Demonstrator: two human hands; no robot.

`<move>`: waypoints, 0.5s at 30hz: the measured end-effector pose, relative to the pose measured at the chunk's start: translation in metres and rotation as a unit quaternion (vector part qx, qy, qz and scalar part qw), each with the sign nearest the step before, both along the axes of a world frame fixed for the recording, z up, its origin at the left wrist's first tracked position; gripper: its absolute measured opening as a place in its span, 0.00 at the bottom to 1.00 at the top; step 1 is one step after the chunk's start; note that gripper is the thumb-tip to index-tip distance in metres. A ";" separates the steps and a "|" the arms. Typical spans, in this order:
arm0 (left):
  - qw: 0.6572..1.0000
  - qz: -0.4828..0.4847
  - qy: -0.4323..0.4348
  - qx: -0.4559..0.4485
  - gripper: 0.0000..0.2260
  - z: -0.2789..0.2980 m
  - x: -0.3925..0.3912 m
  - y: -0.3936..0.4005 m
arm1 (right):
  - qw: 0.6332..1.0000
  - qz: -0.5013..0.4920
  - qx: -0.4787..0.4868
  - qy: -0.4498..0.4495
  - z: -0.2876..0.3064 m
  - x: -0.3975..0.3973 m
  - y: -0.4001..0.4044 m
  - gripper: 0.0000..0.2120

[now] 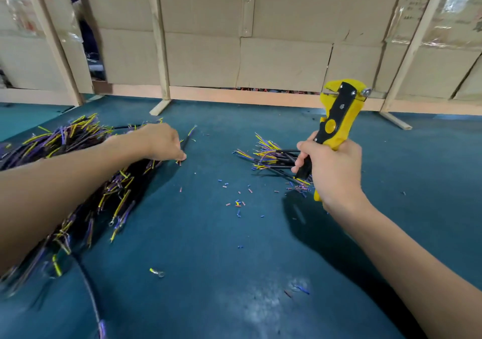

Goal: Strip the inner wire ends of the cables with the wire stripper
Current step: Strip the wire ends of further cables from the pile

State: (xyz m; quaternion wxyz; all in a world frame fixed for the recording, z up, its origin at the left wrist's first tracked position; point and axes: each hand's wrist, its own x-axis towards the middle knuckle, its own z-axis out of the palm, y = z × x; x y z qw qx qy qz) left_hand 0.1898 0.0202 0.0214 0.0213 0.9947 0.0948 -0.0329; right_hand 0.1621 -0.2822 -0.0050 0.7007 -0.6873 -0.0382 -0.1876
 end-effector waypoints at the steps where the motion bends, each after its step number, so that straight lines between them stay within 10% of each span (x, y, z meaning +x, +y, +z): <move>1: 1.000 0.013 -0.014 -0.018 0.11 -0.001 0.000 -0.002 | 1.000 0.001 -0.001 0.000 -0.001 0.000 0.000 0.09; 5: 0.996 0.060 -0.042 -0.055 0.11 -0.002 0.002 -0.015 | 1.000 0.006 0.001 -0.013 -0.001 -0.001 -0.001 0.12; 7: 0.971 0.068 -0.029 -0.226 0.13 0.000 0.000 -0.020 | 0.999 0.023 0.034 -0.014 0.000 -0.001 -0.001 0.13; 10: 0.766 0.050 0.075 -0.636 0.03 0.005 -0.023 -0.033 | 0.993 0.085 0.078 0.002 0.003 -0.002 0.003 0.13; 12: 0.653 -0.018 0.093 -0.751 0.04 0.000 -0.043 -0.046 | 0.984 0.142 0.108 0.023 0.005 -0.005 0.006 0.13; 15: 0.602 -0.107 0.071 -0.788 0.04 -0.015 -0.068 -0.071 | 0.965 0.226 0.116 0.061 0.006 -0.013 0.012 0.10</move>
